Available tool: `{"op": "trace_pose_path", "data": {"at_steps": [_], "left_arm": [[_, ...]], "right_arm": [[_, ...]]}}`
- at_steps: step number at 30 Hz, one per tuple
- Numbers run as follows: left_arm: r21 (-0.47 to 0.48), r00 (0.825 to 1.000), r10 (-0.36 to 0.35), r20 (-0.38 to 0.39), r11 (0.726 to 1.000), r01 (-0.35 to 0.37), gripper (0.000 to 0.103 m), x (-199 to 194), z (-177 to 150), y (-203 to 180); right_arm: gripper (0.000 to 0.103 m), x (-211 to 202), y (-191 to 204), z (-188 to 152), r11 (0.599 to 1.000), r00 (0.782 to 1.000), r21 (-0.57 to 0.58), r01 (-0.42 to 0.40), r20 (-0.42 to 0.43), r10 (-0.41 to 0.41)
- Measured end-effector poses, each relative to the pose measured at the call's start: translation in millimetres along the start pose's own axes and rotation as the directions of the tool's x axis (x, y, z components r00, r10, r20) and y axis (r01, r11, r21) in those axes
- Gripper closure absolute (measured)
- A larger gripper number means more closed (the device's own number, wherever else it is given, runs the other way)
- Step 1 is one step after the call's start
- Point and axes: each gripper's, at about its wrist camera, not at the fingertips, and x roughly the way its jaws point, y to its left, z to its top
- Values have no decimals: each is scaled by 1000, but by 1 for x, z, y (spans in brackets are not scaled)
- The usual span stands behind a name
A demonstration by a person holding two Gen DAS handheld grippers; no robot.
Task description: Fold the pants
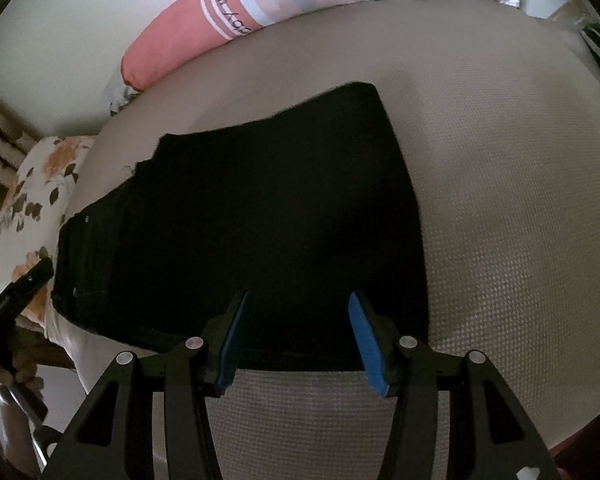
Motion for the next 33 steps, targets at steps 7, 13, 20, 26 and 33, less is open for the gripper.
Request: {"op": "trace_pose_path", "data": {"at_steps": [7,13,20,26,33], "left_arm": [[-108,998,-9,-67,994,2,37,-3,15,80],[-224,981,-141,-137,969,108,38,17,19,128],[-280,925,-306,-225,930,239,39,50,29,158],[-297,877,-413,-247,893,337,39,62,33,173],[-259,801,-525,-288,848,462,39,74,42,170]], "right_arm": [[51,-7,19,14,997,997,-28,-65,42,66],[50,-4,39,26,997,997,-49,-62,50,64],[50,6,60,36,997,999,-71,-35,18,36],[50,17,81,47,994,1000,-105,5,-15,-6],[50,28,101,60,994,999,-107,18,-26,-21]]}}
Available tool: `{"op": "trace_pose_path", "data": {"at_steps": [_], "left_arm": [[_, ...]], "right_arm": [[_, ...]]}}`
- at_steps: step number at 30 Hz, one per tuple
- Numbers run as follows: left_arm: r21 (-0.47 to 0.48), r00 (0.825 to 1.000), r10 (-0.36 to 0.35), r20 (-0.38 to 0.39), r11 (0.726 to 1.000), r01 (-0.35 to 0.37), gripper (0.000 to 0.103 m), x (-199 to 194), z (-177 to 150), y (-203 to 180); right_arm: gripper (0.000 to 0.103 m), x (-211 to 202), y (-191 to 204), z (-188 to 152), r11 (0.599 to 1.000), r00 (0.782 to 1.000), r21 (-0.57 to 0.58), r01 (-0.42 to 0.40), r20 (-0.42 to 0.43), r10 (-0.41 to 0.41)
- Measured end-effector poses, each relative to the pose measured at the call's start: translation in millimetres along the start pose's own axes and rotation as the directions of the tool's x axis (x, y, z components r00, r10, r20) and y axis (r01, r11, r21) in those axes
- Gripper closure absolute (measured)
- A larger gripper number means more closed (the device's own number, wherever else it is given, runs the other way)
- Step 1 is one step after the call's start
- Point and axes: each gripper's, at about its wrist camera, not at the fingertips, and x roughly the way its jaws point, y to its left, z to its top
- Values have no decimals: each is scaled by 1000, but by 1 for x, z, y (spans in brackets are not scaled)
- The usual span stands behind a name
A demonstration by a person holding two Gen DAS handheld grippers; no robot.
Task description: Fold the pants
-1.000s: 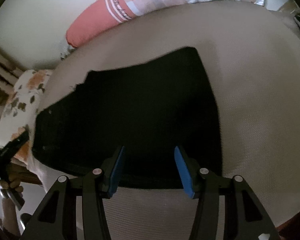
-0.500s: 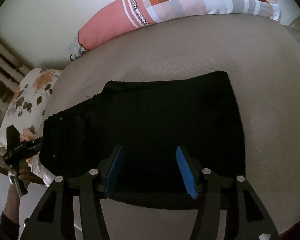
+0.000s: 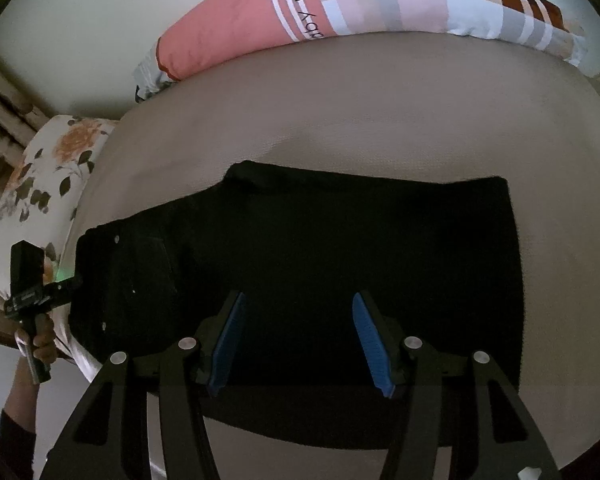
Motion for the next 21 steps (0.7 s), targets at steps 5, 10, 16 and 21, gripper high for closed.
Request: {"op": "trace_pose_path", "data": {"at_steps": [5,10,16,21], "left_arm": [[17,997,-63,-44,998,64,48,11,11,2],[7,998,-69,5,998,69,70,30,15,-4],[-71,987,64,148,996,-54,76,18,-9,-30],[-159,970,67,236,987,-29,83,1,-22,-65]], "right_arm": [[50,8,12,1,1000,1000,3,-25,-15,25],[50,12,20,-2,999,999,0,-48,-17,48],[49,-5,14,-6,999,998,-8,-43,50,43],[48,-23,-12,-11,996,991,61,-65,125,57]]}}
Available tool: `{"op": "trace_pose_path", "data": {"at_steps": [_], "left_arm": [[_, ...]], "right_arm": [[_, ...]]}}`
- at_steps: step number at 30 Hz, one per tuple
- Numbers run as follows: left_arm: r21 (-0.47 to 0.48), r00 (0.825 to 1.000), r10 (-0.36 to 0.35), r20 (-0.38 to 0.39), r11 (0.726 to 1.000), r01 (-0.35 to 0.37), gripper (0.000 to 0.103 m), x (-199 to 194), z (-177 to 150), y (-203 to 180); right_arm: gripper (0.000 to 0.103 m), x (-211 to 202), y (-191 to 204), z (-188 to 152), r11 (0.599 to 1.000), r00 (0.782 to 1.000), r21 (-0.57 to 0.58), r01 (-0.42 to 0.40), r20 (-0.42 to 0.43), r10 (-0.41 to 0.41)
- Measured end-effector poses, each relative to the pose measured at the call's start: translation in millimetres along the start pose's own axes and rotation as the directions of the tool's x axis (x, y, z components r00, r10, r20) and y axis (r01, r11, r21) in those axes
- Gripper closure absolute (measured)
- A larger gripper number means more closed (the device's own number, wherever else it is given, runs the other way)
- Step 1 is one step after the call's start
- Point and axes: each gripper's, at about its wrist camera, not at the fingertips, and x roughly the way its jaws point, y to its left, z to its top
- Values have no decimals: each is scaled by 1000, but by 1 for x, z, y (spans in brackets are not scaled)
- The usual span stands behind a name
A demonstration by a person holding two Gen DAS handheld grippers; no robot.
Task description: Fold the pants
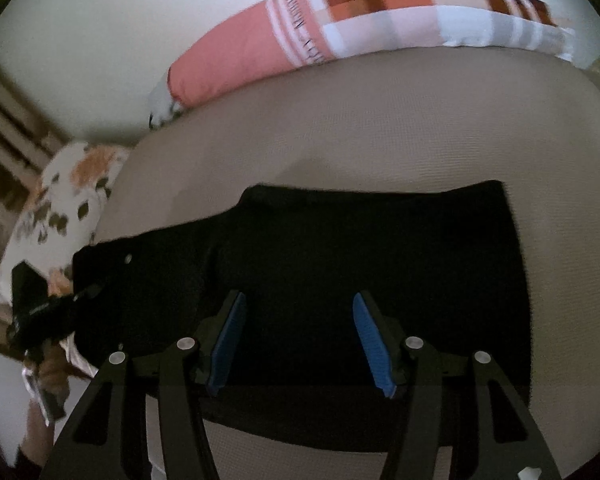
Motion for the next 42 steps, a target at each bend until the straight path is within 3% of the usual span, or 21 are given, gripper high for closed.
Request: {"op": "trace_pose_path", "data": {"at_steps": [3,9,16,20,24,30,35,37,39,42], "left_arm": [[8,999,42,24,999,-42,86,-2,-9,-28],[33,999,-9,48,999,7,90,-1,-25,-98],[79,998,-55,-1,995,55,91,43,-41,-169],[131,999,-42,-24,990,45,91,82,-46,-205],[183,999,-26,-37,983,33,90,112,-57,-221],[223,999,3,-38,975,6,89,146,-73,-222],[301,997,58,-49,953,-41,86,163,-87,-228],[310,997,56,-50,950,-38,83,165,-91,-228],[304,998,42,-52,952,-24,69,163,-92,-228],[313,999,-5,-44,949,19,62,154,-93,-233]], "right_arm": [[48,-13,-17,-2,999,998,51,-4,57,1],[46,-36,-46,-5,996,987,87,20,156,-34],[45,-59,-75,-10,990,966,141,19,252,-54],[45,-69,-93,-12,981,951,189,46,291,-100],[45,-72,-102,-9,976,945,200,81,296,-139],[45,-78,-110,-6,971,941,232,55,314,-128],[45,-80,-109,-7,973,941,228,50,316,-122],[45,-81,-108,-7,973,938,223,51,323,-123],[45,-81,-108,-8,974,938,220,59,321,-129],[45,-79,-109,-8,973,942,225,54,312,-124]]}}
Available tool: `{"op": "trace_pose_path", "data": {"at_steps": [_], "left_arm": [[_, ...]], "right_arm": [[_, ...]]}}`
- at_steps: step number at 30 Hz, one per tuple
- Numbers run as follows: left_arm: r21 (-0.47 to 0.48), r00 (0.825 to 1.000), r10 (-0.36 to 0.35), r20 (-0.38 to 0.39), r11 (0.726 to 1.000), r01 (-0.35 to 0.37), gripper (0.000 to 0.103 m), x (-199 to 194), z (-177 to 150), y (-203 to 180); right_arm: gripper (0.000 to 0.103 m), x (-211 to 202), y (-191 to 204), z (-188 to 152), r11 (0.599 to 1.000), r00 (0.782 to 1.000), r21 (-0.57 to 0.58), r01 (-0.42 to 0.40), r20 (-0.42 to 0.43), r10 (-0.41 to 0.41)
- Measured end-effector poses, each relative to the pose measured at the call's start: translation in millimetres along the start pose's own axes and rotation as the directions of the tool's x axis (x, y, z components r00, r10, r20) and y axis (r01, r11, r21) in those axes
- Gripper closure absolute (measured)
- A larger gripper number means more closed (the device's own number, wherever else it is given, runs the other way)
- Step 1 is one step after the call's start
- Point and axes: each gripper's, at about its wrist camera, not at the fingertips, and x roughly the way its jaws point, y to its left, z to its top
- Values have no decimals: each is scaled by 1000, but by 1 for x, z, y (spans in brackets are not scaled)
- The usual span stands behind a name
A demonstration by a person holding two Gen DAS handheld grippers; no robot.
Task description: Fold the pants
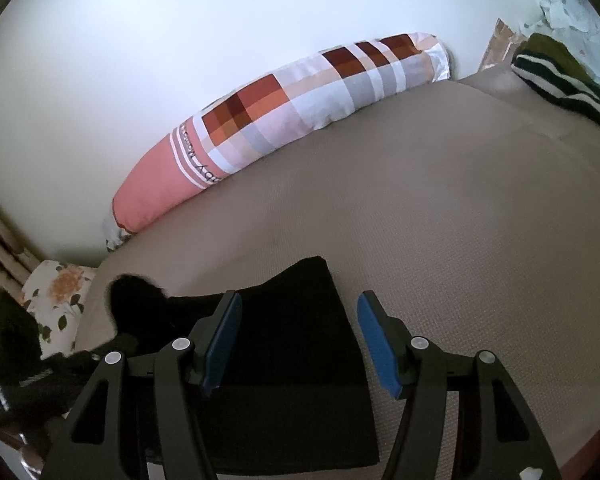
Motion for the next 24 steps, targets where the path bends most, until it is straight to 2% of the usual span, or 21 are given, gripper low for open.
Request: {"op": "trace_pose_path", "data": {"at_steps": [3,7,10,14,15,16,19,24], "left_arm": [[33,998,25,64,999,-27,47,-18,1,-3],[41,984,114,136,992,-121,44,-41,-3,11],[-5,964,217,152,976,-218,44,-55,-9,40],[-33,921,358,150,933,-357,44,-66,-18,74],[-35,908,394,144,919,-393,44,-68,-22,82],[-33,903,409,135,912,-408,44,-68,-25,88],[-33,896,432,98,902,-431,44,-66,-36,102],[-2,904,424,58,905,-425,44,-55,-51,102]], "right_arm": [[45,2,1,-1,1000,1000,-2,-1,-5,1],[45,8,6,-5,999,999,-38,-17,-37,15],[45,23,7,-10,995,987,-35,-96,-134,90],[45,46,9,-19,978,938,9,-208,-282,202],[45,53,10,-21,969,915,15,-245,-326,236],[45,58,10,-23,965,900,14,-263,-358,251],[43,75,9,-31,952,851,28,-304,-441,284],[43,93,0,-38,940,813,74,-332,-484,325]]}}
